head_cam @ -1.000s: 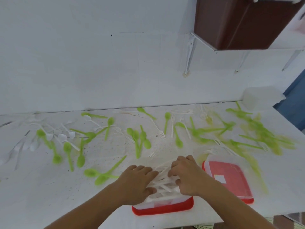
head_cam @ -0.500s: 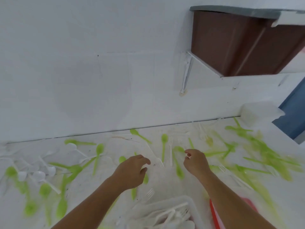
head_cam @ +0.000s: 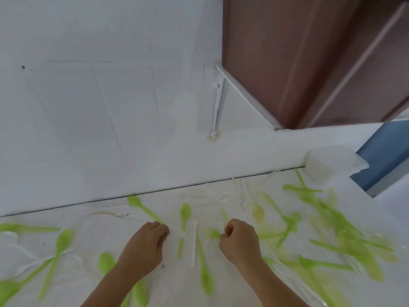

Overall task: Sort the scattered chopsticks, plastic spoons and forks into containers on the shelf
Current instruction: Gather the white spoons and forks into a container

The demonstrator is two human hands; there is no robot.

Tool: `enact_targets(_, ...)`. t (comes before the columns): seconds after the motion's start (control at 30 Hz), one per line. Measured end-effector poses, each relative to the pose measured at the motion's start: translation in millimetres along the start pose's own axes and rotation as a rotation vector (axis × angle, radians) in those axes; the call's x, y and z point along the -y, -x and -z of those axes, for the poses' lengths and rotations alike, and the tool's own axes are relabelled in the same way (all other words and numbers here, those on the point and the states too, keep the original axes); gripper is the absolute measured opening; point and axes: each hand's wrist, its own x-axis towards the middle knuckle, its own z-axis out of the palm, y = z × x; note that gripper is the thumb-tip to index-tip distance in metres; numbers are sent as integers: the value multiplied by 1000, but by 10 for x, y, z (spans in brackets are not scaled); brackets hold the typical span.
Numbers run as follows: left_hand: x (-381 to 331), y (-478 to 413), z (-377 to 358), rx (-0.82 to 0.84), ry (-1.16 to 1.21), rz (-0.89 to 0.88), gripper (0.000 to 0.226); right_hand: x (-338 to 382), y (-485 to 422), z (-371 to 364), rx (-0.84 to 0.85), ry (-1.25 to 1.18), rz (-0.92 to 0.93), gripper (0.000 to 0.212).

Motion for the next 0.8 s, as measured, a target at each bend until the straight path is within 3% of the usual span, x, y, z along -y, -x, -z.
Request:
enact_targets(0.1, -409, -240, 102, -110, 240, 256, 12, -187, -199, 329, -32, -265, -84, 18)
enact_targets(0.2, -777, -517, -125, 108, 198, 428, 6, -277, -667, 581, -76, -347, -164, 11)
enact_targets(0.27, -972, -661, -282, 344, -30, 520, 34, -305, -997, 612, -110, -178, -169, 6)
enact_targets(0.3, -1036, -716, -317, 407, -116, 567, 41, -310, -1120, 580, -85, -18, -158, 18)
enact_targets(0.4, -1091, -819, -377, 415, -147, 666, 28, -283, -1277, 456, 54, 321, -134, 45)
enact_targets(0.5, -1052, -817, -346, 361, -63, 721, 20, -286, -1286, 395, 59, 316, -109, 35)
enact_targets(0.57, -1013, -846, -287, 271, -40, 666, 9, -330, -1236, 413, 27, 248, -110, 28)
enact_targets(0.67, -968, -1026, -293, 113, 0, 435, 5, -442, -1096, 477, -103, 123, -63, 16)
enact_targets(0.8, -1067, -1447, -467, 160, 80, 241, 22, -595, -850, 649, -375, -65, 184, 22)
